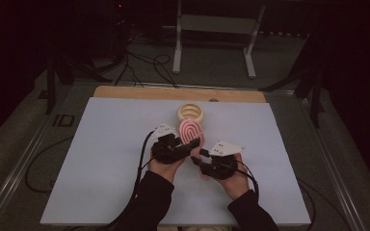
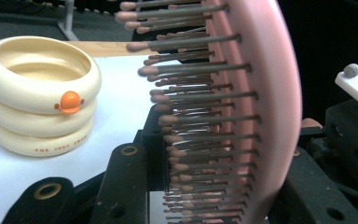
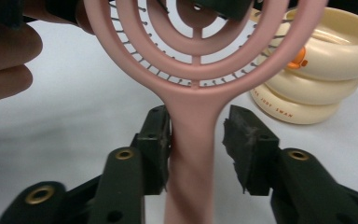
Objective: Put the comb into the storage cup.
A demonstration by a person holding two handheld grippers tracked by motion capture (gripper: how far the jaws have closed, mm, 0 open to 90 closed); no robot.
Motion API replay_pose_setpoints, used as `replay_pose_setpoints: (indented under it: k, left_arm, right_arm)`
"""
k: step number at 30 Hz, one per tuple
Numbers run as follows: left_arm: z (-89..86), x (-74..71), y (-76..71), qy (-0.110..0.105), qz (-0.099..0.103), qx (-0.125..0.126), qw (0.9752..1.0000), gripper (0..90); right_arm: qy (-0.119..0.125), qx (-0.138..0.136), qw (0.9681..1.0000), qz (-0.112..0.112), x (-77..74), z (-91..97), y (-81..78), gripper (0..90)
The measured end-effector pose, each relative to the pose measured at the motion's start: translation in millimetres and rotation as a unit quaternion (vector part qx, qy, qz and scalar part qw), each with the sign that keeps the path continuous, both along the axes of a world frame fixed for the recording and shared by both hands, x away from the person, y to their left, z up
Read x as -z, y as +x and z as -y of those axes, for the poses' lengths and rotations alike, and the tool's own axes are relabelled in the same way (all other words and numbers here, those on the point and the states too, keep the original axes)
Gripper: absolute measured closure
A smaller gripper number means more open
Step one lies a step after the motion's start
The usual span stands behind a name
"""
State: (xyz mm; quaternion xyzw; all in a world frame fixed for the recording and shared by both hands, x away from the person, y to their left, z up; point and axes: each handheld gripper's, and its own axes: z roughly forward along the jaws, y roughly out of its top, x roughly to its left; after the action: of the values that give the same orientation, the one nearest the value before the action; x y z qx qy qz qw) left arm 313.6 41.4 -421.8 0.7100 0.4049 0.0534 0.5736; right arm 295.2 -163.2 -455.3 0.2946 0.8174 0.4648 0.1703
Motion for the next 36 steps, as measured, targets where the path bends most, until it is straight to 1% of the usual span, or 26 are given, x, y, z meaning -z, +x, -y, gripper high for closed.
replay_pose_setpoints:
  k: [3,4,6,8,11,12,13,14,15,16,17,18,19,20,22,25,29,30,33,34,35,36]
  left_arm:
    - [-2.9,-1.5,1.5,0.000,0.001,-0.005,1.0000,64.5]
    - [-3.1,-1.8,1.6,0.000,0.001,-0.007,1.0000,64.7]
    - [-4.0,-2.5,2.0,0.000,0.002,-0.009,1.0000,64.7]
    - [-6.3,-4.0,3.0,0.000,0.003,-0.012,0.9999,64.7]
    - [-8.5,-5.7,4.2,-0.001,0.005,-0.016,0.9999,64.8]
    - [-9.2,-6.1,4.6,0.000,0.006,-0.017,0.9998,64.8]
    - [-10.0,-6.7,5.1,0.000,0.006,-0.018,0.9998,64.8]
    - [-10.0,-6.7,5.1,0.000,0.006,-0.018,0.9998,64.8]
    - [-10.0,-6.7,5.1,0.000,0.006,-0.018,0.9998,64.8]
    - [-10.0,-6.7,5.1,0.000,0.006,-0.018,0.9998,64.8]
    - [-12.4,-8.3,6.4,-0.001,0.008,-0.020,0.9998,64.8]
    - [-13.1,-8.7,6.7,0.000,0.009,-0.022,0.9997,64.8]
    - [-14.0,-9.1,7.0,0.000,0.009,-0.022,0.9997,64.8]
    - [-14.6,-9.5,7.3,-0.001,0.009,-0.022,0.9997,64.8]
    - [-15.7,-10.1,8.1,-0.001,0.010,-0.024,0.9997,64.8]
    - [-17.3,-11.6,9.0,-0.001,0.011,-0.025,0.9996,64.8]
    - [-18.8,-13.3,9.6,-0.001,0.012,-0.026,0.9996,64.8]
    - [-20.5,-15.5,10.2,0.001,0.014,-0.026,0.9995,64.8]
    - [-20.5,-15.5,10.2,0.001,0.014,-0.026,0.9995,64.9]
    - [-24.5,-20.6,12.2,0.003,0.019,-0.030,0.9994,64.9]
    - [-25.6,-21.9,12.7,0.003,0.020,-0.031,0.9993,64.8]
    - [-26.7,-23.0,13.2,0.002,0.021,-0.033,0.9993,64.8]
  right_arm:
    - [0.004,0.002,1.0000,-0.006,-0.4,0.6,0.4,51.7]
    - [0.003,0.001,1.0000,-0.009,-0.1,1.0,1.3,47.7]
    - [0.003,0.001,1.0000,-0.009,0.0,1.1,1.6,46.3]
    - [0.004,0.001,0.9999,-0.013,0.8,2.0,3.1,42.4]
    - [0.006,0.009,0.9997,-0.020,1.2,1.6,3.7,33.8]
    - [0.010,0.013,0.9996,-0.022,1.3,1.8,3.9,29.4]
    - [0.010,0.015,0.9996,-0.022,1.2,2.2,4.0,26.6]
    - [0.010,0.015,0.9996,-0.022,1.2,2.2,4.0,26.6]
    - [0.008,0.022,0.9995,-0.019,0.9,2.4,4.1,26.6]
    - [0.008,0.022,0.9995,-0.019,0.9,2.4,4.1,23.1]
    - [0.008,0.022,0.9995,-0.019,0.9,2.4,4.1,23.1]
    - [0.010,0.034,0.9991,-0.024,0.9,4.7,5.9,15.3]
    - [0.011,0.038,0.9989,-0.024,1.3,5.3,6.8,12.9]
    - [0.011,0.046,0.9985,-0.026,1.4,5.5,6.7,11.9]
    - [0.015,0.046,0.9984,-0.029,1.7,7.4,8.0,9.3]
    - [0.019,0.051,0.9980,-0.031,1.0,9.7,8.3,8.4]
    - [0.020,0.055,0.9979,-0.029,0.5,12.1,8.9,8.3]
    - [0.022,0.060,0.9975,-0.028,0.1,13.8,9.3,8.3]
    - [0.022,0.064,0.9973,-0.027,-0.8,16.8,9.2,8.3]
    - [0.022,0.064,0.9973,-0.027,-0.8,16.8,9.2,8.3]
    - [0.023,0.073,0.9968,-0.021,-3.1,23.2,8.2,8.3]
    - [0.025,0.077,0.9966,-0.020,-3.5,25.2,7.7,8.3]
